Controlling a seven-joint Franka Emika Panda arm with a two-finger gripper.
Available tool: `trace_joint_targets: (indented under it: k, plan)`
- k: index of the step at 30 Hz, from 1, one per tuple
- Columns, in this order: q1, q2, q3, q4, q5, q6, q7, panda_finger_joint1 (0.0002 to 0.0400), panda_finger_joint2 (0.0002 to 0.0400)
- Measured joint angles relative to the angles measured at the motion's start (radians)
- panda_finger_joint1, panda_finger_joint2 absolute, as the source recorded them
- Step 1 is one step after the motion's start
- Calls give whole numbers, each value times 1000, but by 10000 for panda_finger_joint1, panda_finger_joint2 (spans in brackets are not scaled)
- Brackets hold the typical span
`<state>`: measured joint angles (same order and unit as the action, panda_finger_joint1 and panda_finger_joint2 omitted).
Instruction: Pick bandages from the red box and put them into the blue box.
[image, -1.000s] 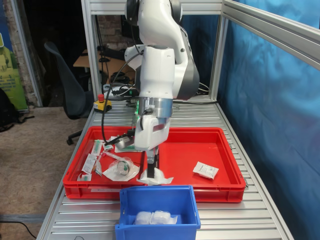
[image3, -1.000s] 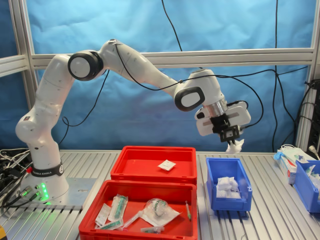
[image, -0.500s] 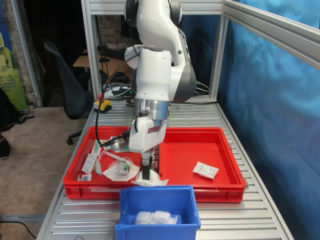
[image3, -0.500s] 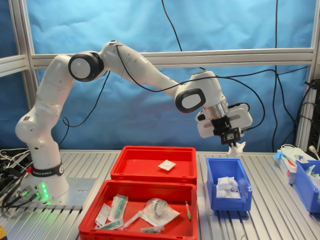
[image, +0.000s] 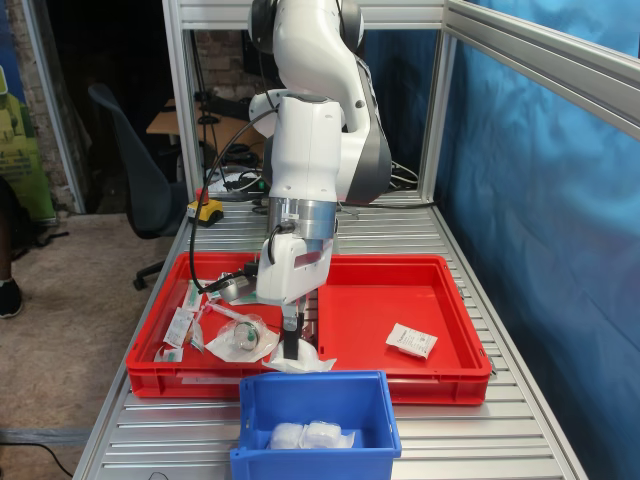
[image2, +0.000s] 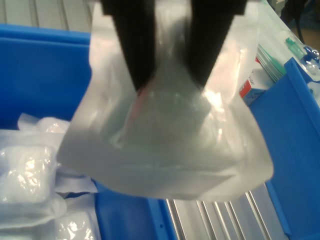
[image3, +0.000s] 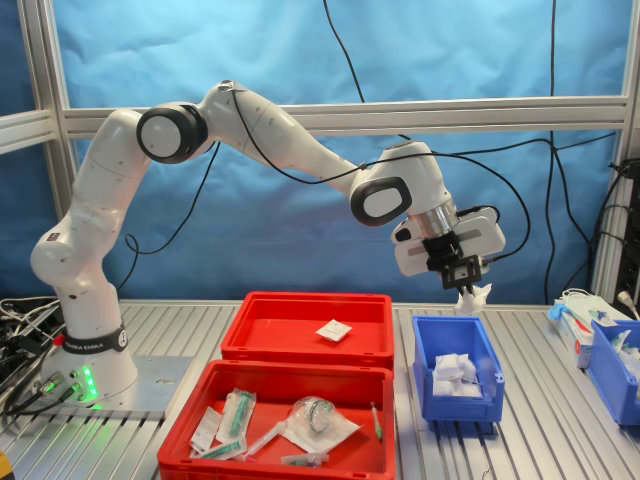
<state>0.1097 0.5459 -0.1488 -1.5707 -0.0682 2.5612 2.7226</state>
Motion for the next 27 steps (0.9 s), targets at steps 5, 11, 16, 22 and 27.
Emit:
trace_joint_targets:
  k: [5, 11, 16, 22, 27]
  plan:
    - [0, 0, 0, 0, 0, 0, 0, 39, 39]
    - [0, 0, -1, 0, 0, 0, 0, 39, 39]
    - [0, 0, -1, 0, 0, 0, 0, 39, 39]
    - [0, 0, -1, 0, 0, 0, 0, 73, 73]
    - [0, 0, -2, 0, 0, 0, 0, 123, 123]
